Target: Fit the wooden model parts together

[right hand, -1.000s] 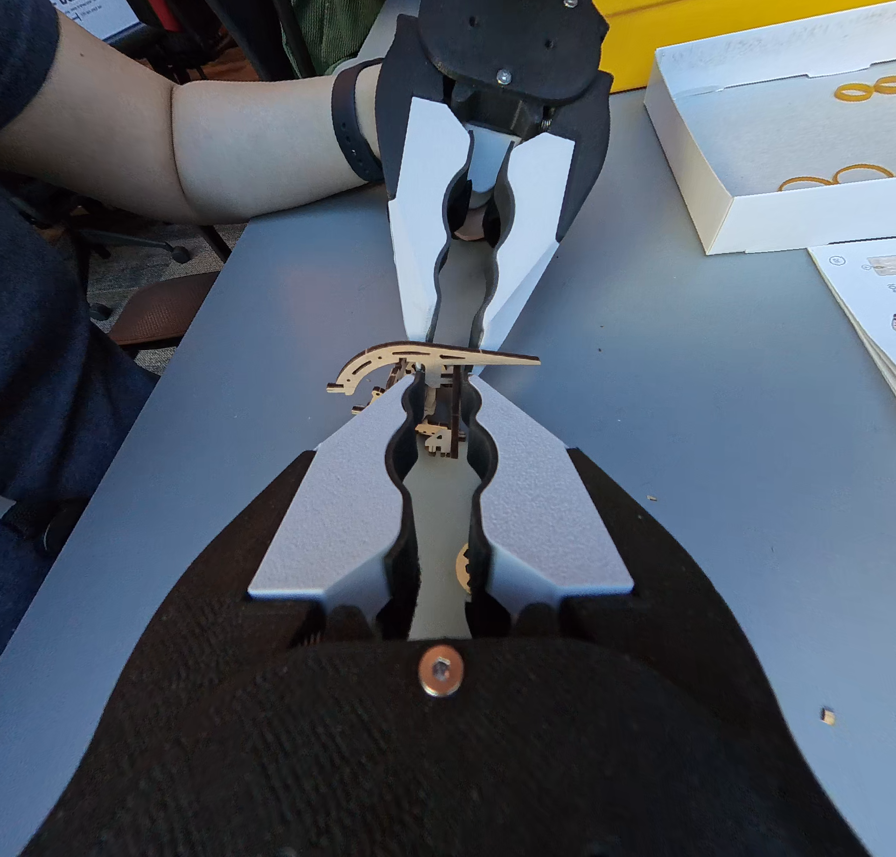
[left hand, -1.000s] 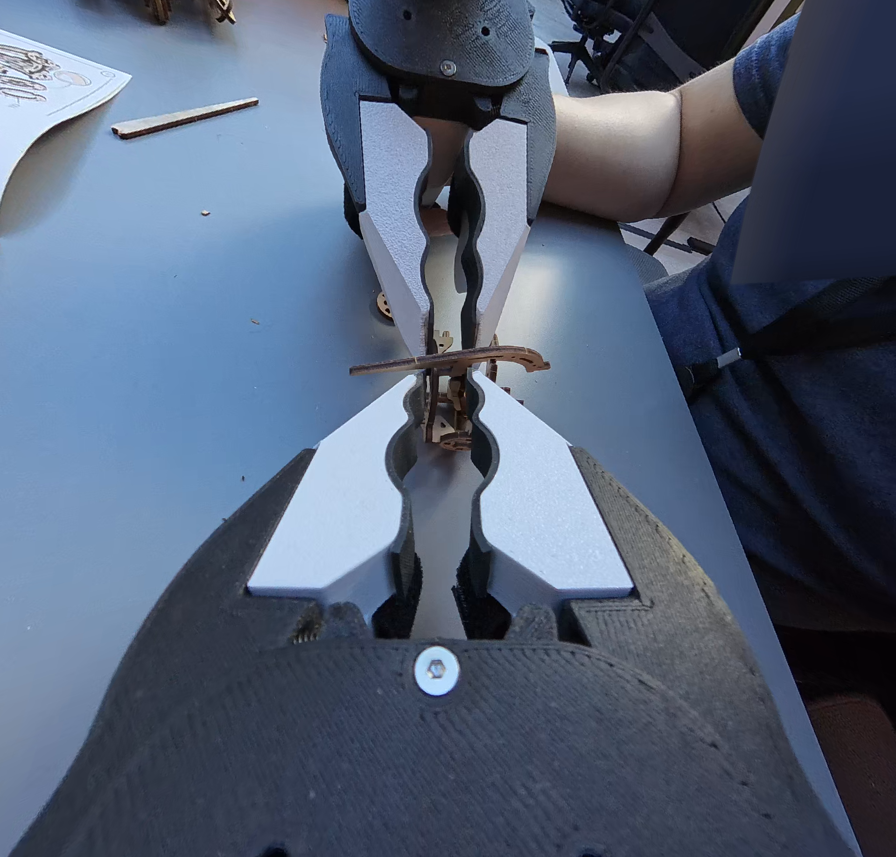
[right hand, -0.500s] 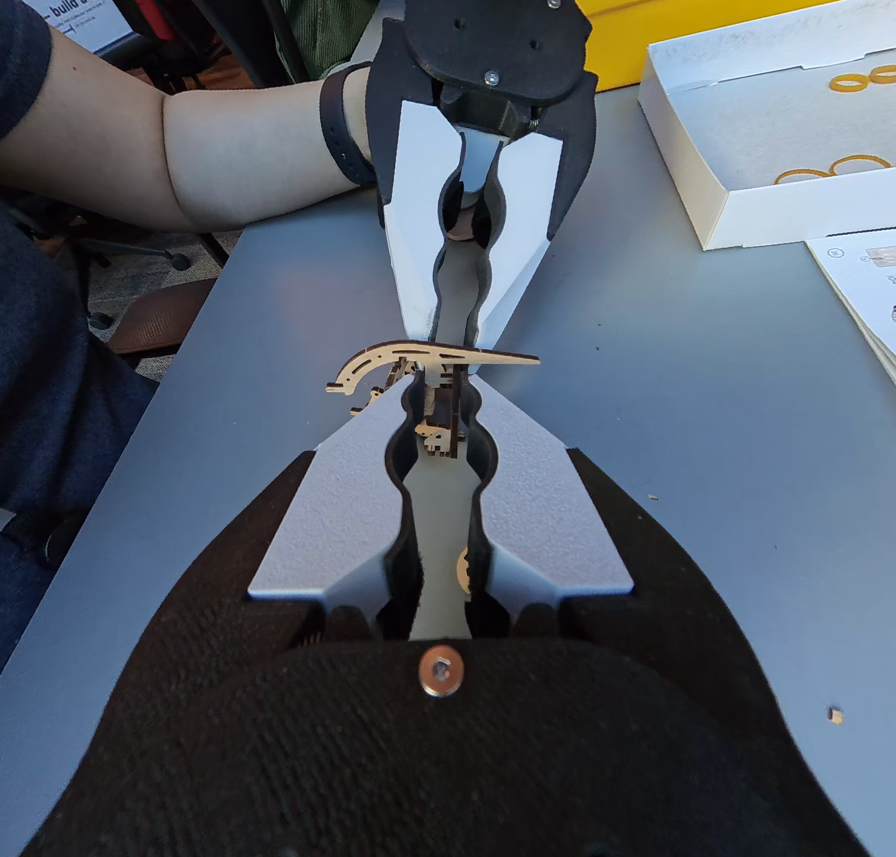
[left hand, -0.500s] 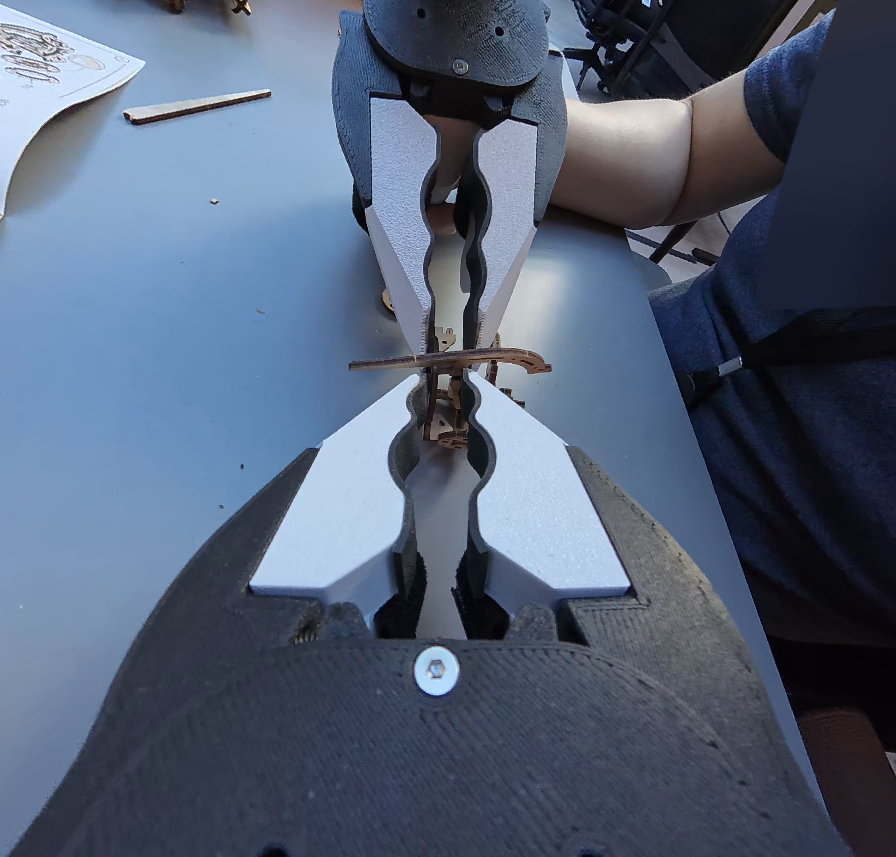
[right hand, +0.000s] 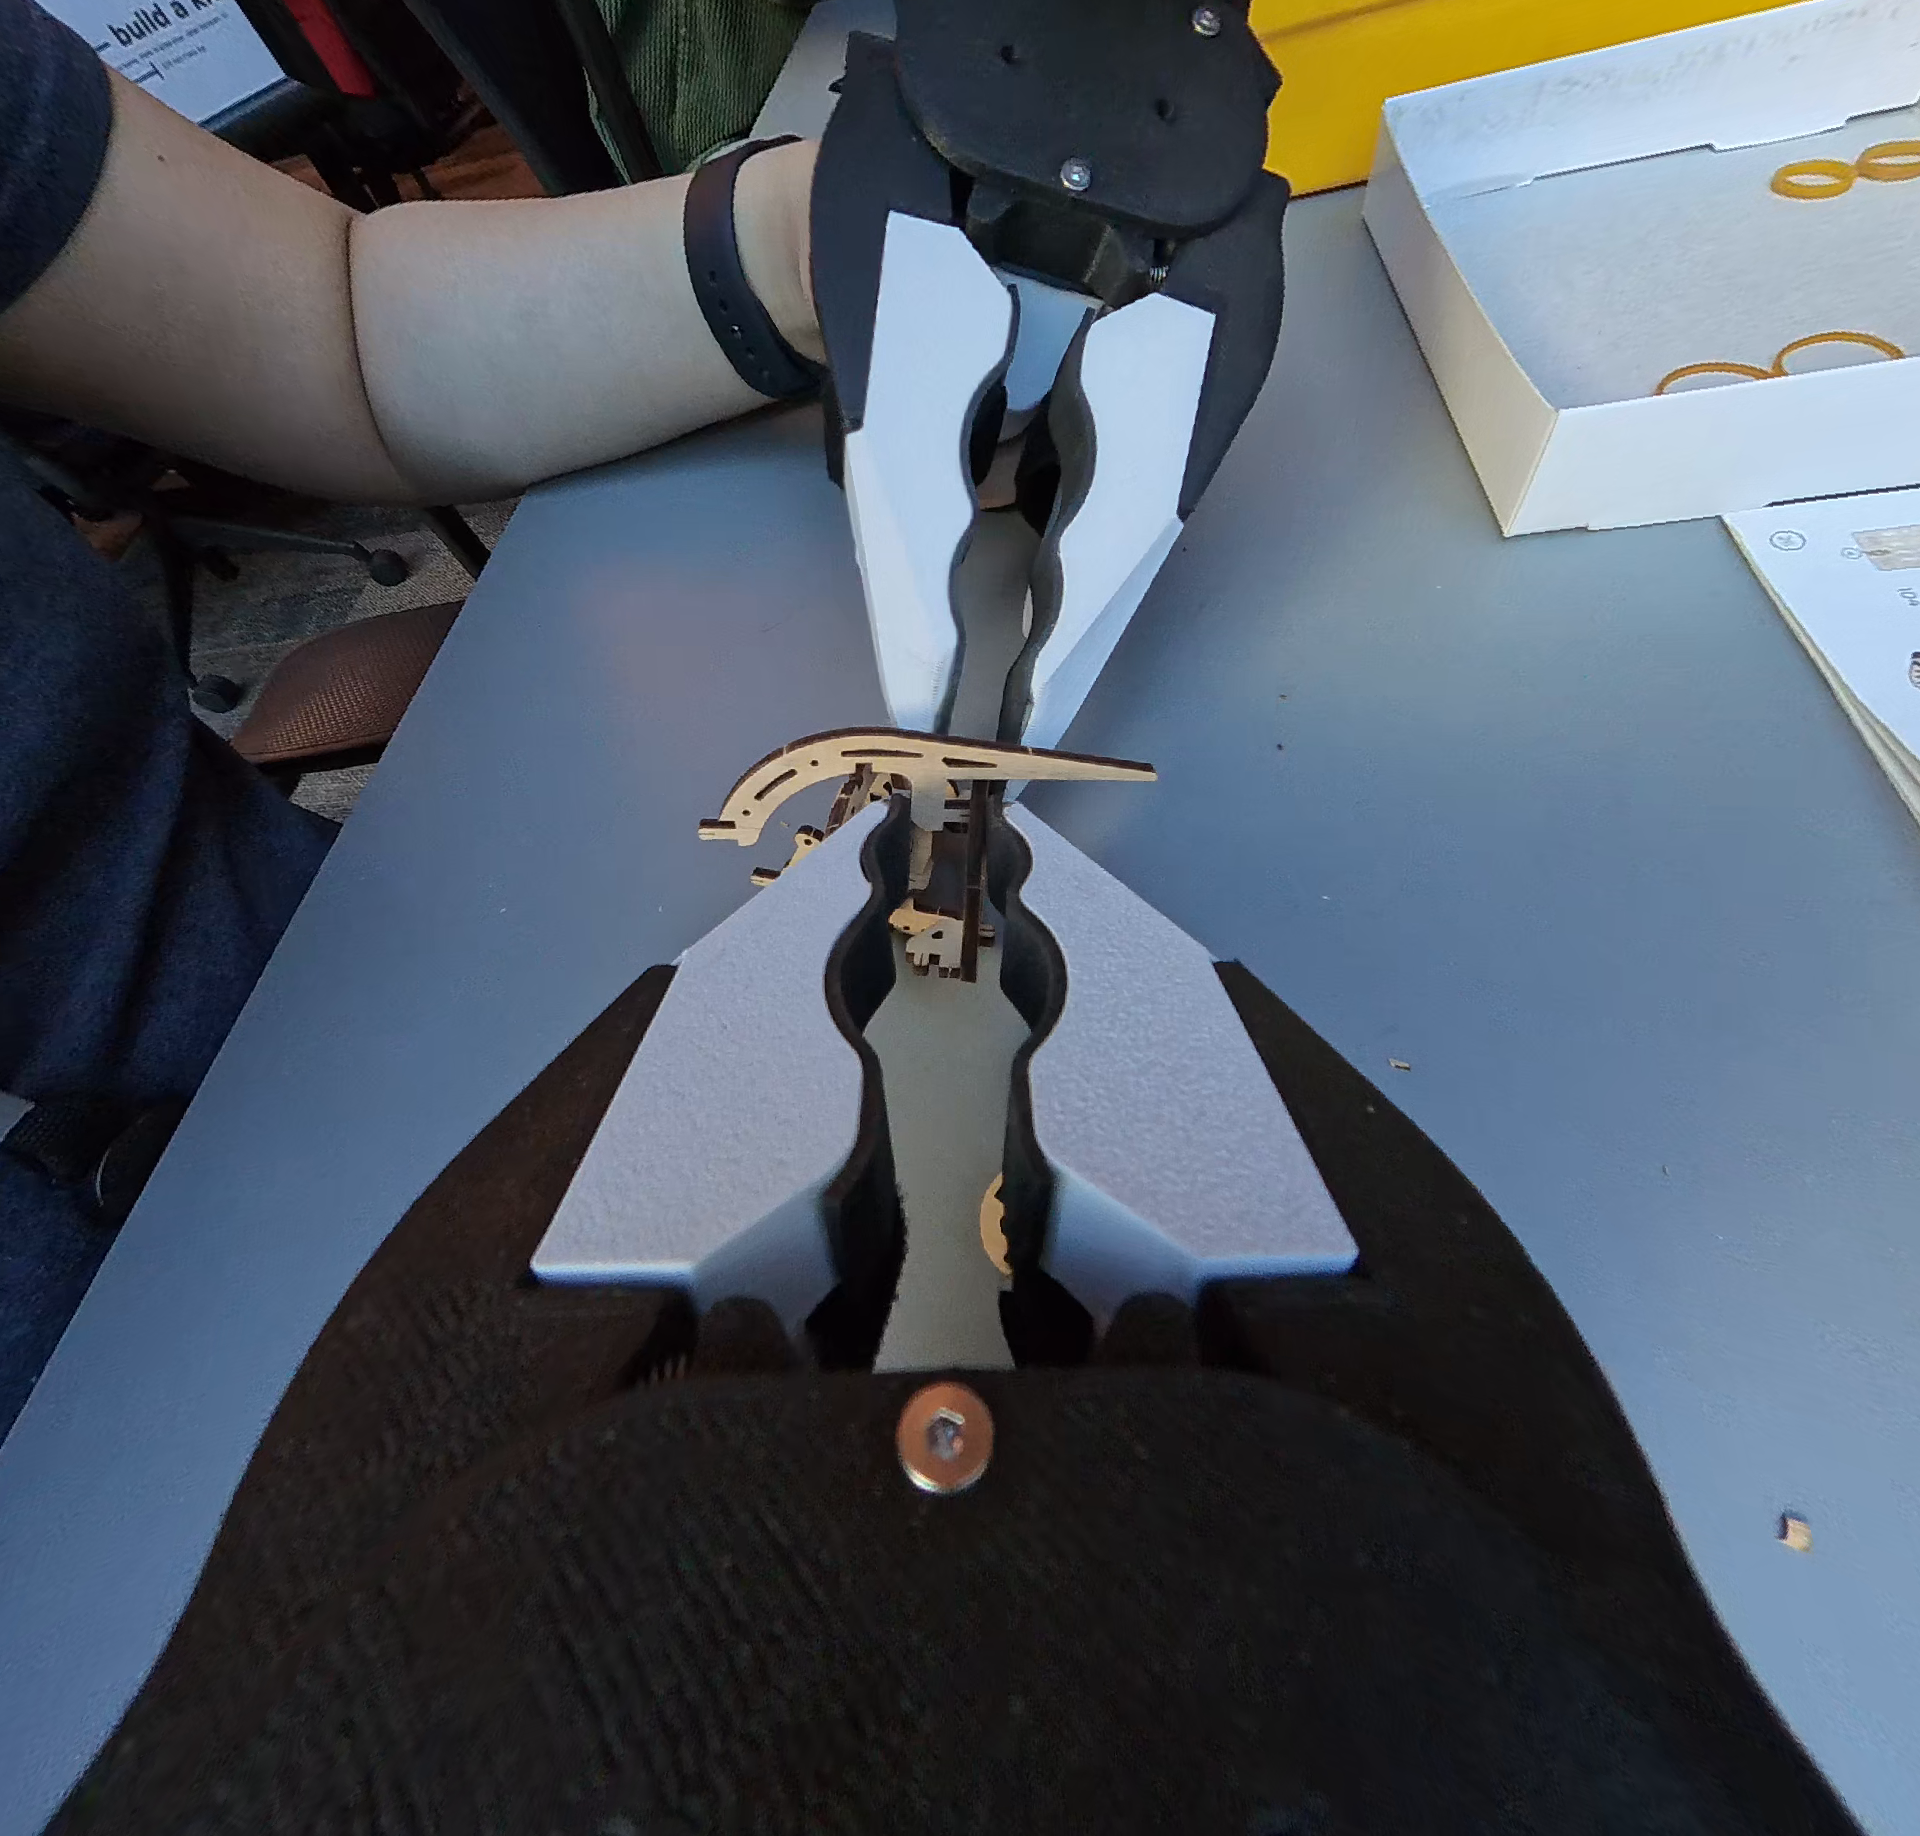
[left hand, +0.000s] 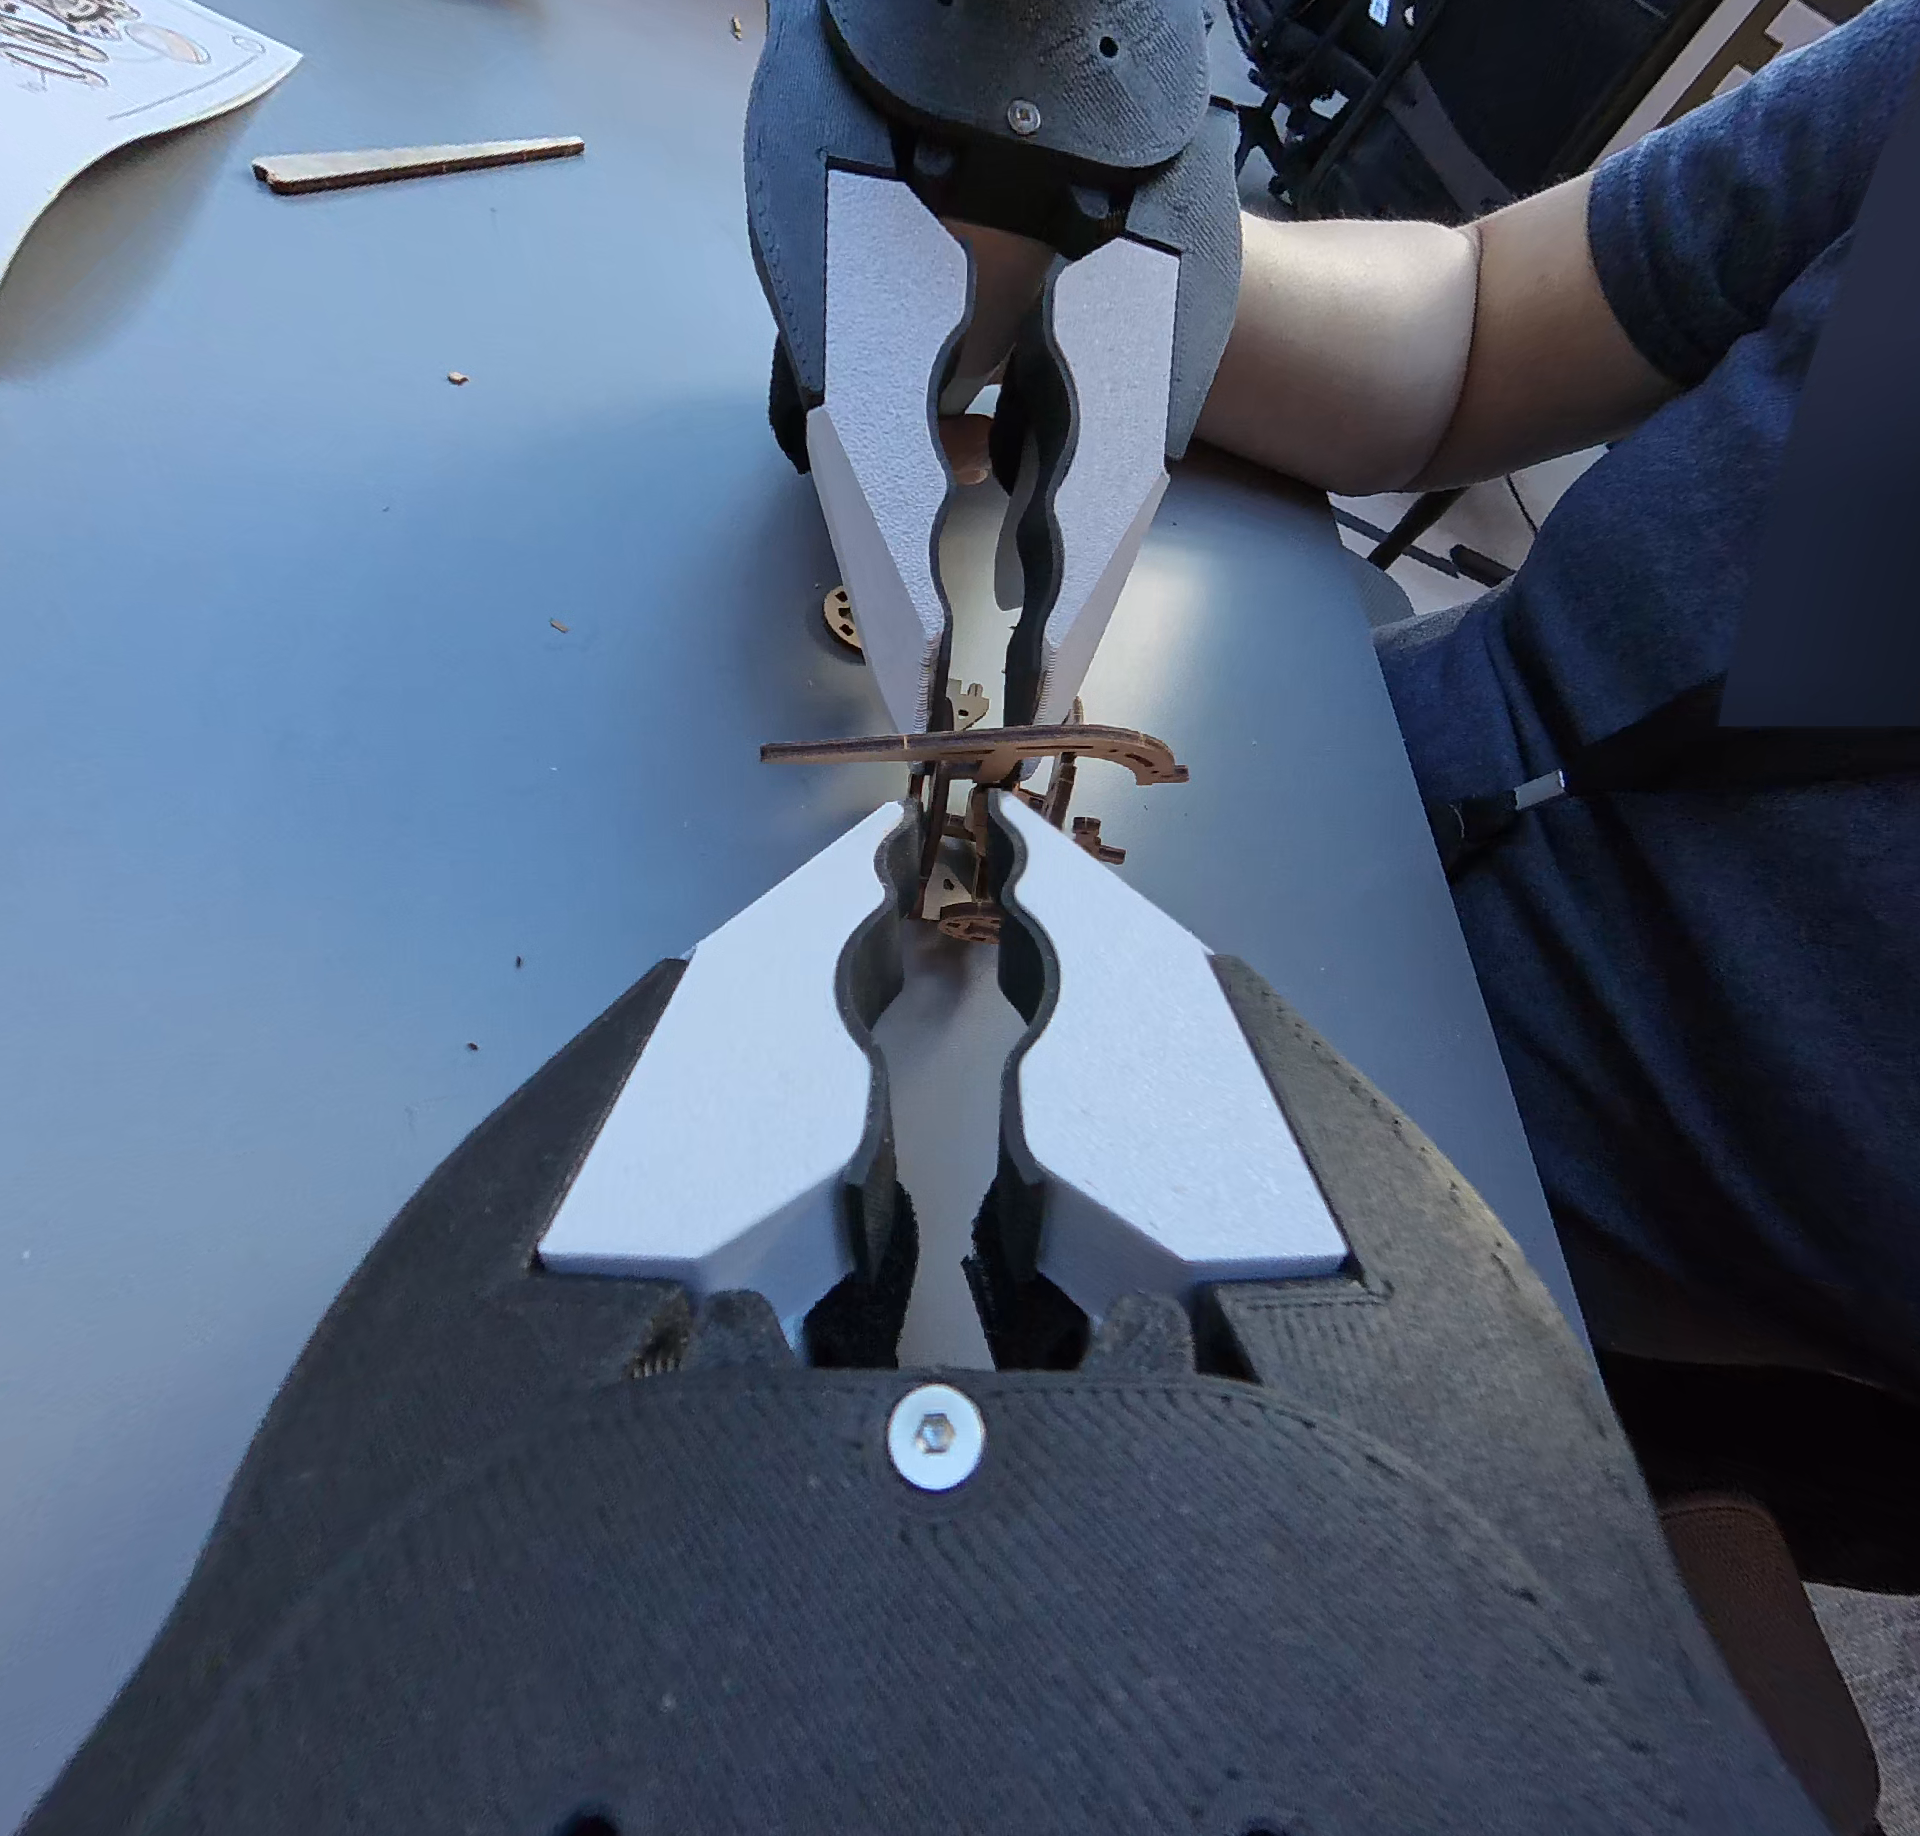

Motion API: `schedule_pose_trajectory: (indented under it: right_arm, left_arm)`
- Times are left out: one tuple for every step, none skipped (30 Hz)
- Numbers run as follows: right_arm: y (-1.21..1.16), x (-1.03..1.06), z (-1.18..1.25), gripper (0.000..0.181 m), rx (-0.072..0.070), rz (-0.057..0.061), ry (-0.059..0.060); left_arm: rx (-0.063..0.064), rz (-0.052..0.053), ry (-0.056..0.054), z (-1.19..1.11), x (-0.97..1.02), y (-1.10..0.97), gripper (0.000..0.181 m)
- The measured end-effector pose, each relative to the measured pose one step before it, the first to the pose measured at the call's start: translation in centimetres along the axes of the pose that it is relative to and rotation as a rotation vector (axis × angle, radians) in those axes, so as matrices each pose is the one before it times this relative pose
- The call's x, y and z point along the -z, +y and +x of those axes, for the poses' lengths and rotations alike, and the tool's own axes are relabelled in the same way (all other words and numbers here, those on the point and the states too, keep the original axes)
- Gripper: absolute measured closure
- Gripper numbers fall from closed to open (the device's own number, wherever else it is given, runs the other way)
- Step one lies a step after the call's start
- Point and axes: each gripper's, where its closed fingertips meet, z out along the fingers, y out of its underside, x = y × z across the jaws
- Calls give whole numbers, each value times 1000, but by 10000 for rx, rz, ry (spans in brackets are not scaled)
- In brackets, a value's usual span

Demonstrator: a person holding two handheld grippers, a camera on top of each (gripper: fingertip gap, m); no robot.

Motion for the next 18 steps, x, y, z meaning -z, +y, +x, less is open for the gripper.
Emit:
schedule_pose_trajectory:
  right_arm:
    - [-1,0,-7,168,25,-2,13]
    - [5,-5,-6,168,13,-3,4]
    - [1,-14,22,168,15,-3,25]
    - [-26,-17,65,169,39,4,61]
    - [10,-23,-1,168,24,-13,13]
    - [-3,-29,-8,168,9,-8,2]
    - [-10,-34,56,168,-10,1,34]
    - [-20,-30,66,168,-12,2,44]
    - [2,-12,-1,168,2,-11,-13]
    - [9,-2,-33,168,1,-9,-23]
    - [8,11,16,168,15,-3,3]
    - [14,38,-7,168,55,-10,-5]
    - [14,29,-2,168,47,-4,1]
    - [-5,-1,53,168,25,-4,35]
    - [14,-5,-8,168,64,-14,16]
    - [5,-7,3,168,47,-22,14]
    - [2,-2,22,168,16,-20,28]
    - [13,2,-8,168,47,-13,16]
  left_arm:
    - [5,-3,-54,-69,-14,9,173]
    - [-5,-6,-80,-90,-15,11,175]
    - [-9,-7,-131,-151,-13,6,178]
    - [-27,0,-70,-70,2,-2,179]
    - [-19,-3,-15,10,8,16,179]
    - [3,-4,-8,13,12,22,179]
    - [33,4,-28,-48,15,14,179]
    - [38,1,-40,-78,13,-5,180]
    - [2,-1,-3,17,2,12,180]
    - [-29,-1,-15,24,5,11,179]
    - [-31,4,-39,-11,-11,-16,180]
    - [-16,11,-32,4,-28,-23,180]
    - [-22,-2,-39,-1,-2,-16,180]
    - [-20,-9,-64,-45,-1,-14,180]
    - [-17,-11,-29,10,-4,12,180]
    - [14,-7,-17,-1,6,3,180]
    - [51,1,-15,-19,-3,-6,180]
    - [39,9,4,11,-4,-9,180]
